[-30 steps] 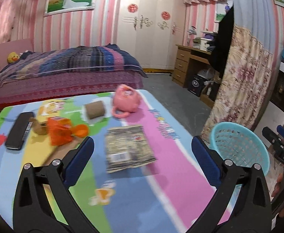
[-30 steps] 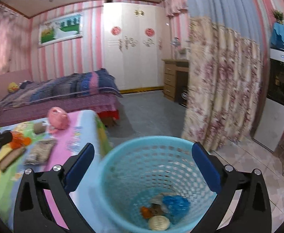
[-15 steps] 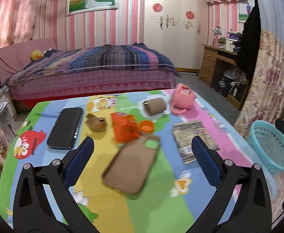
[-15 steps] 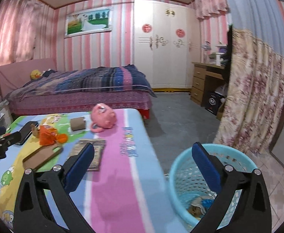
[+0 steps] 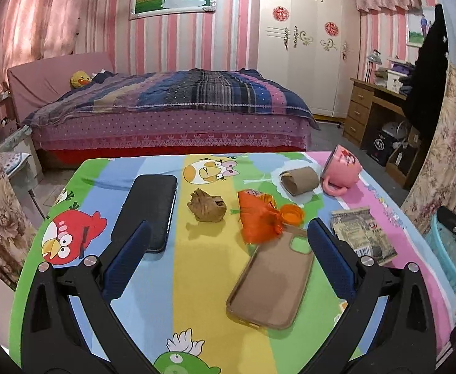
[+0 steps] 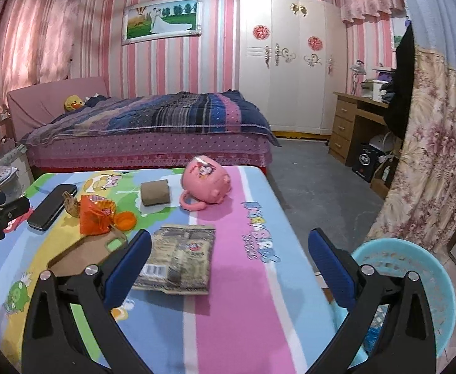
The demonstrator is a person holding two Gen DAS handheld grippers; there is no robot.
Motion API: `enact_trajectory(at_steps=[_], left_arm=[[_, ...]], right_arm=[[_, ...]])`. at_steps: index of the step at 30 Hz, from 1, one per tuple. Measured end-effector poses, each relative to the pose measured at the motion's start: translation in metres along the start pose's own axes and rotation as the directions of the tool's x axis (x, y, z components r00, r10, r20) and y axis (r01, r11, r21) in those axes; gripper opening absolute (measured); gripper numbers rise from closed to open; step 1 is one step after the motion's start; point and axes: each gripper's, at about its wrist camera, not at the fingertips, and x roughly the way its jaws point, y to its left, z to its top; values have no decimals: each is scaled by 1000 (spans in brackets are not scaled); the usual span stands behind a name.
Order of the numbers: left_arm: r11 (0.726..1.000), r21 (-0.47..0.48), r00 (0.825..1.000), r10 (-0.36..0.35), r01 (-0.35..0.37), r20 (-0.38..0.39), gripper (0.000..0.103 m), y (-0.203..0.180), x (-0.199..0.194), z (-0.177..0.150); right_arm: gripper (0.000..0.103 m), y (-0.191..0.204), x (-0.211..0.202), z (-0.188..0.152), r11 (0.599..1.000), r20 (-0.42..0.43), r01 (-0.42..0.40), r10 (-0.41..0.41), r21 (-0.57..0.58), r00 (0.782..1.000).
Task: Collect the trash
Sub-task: 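Move both open tools back over the table toward the snack packet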
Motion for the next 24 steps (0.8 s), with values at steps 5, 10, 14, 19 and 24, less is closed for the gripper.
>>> enact_trajectory(at_steps=[5, 10, 14, 19, 24], left_arm=[[1000, 6, 1000, 20, -20, -4, 97, 6, 5, 0], [1000, -14, 999, 26, -26, -18, 97, 10, 11, 1], [999, -29, 999, 36, -36, -26, 97, 16, 14, 0], [998, -28, 997, 55, -56, -47, 97, 18, 23, -2], [997, -28, 996, 64, -66, -60, 97, 19, 29, -5]], right_arm=[[98, 5, 16, -1, 1000, -13, -14, 14, 13, 1000], [98, 7, 30, -10, 999, -35, -22, 23, 26, 999], [98, 8, 38, -17, 1000, -63, -12, 12, 5, 998], [98, 10, 48, -25, 1000, -101, -7, 6, -14, 995], [98, 9, 62, -32, 1000, -154, -15, 13, -11, 988]])
